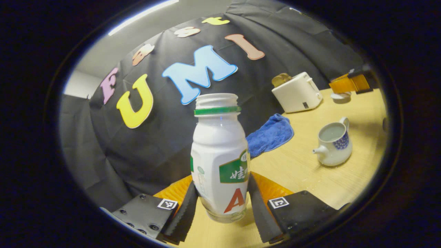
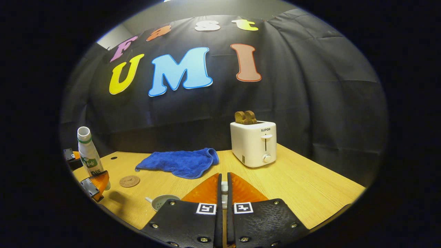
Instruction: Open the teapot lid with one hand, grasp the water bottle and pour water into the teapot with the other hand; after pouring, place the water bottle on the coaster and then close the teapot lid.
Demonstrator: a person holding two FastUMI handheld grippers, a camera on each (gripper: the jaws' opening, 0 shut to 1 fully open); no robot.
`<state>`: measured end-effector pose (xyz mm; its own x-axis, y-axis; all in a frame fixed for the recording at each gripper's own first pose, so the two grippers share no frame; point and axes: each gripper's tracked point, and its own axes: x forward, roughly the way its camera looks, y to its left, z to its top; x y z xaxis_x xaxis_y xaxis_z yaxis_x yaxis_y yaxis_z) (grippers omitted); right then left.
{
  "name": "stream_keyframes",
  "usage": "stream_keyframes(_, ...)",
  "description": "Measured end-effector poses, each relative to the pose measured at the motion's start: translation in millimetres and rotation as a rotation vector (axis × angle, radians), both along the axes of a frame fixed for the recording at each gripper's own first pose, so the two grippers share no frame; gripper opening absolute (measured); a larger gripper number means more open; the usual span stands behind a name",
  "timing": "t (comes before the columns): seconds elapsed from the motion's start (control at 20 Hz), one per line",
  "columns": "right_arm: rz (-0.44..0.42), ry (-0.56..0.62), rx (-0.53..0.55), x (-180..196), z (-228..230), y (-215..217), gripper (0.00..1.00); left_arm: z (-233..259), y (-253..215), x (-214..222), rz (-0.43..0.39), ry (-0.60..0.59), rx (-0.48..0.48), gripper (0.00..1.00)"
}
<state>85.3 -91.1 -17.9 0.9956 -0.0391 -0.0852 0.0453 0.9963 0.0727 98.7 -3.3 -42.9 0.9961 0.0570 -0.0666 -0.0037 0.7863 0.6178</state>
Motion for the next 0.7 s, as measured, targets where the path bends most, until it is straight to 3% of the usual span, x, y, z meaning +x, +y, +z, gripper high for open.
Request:
stream_keyframes(0.3, -0.043, -0.018, 0.035, -2, 4, -17, 0.04, 8, -12, 10, -0.022, -0.007, 0.304, 0.87)
stream_keyframes(0.4, -0.057, -0.017, 0.036, -2, 3, -21, 0.05, 12, -16, 12, -0.028, -0.015, 0.381, 0.87)
stream_keyframes(0.45, -0.063, -0.02, 0.039, -2, 5, -24, 0.04, 14, -18, 13, -0.032, -0.017, 0.418, 0.81)
stream_keyframes(0.7, -0.097, -0.021, 0.059, -2, 3, -36, 0.04, 20, -40, 23, -0.065, -0.04, 0.609, 0.81)
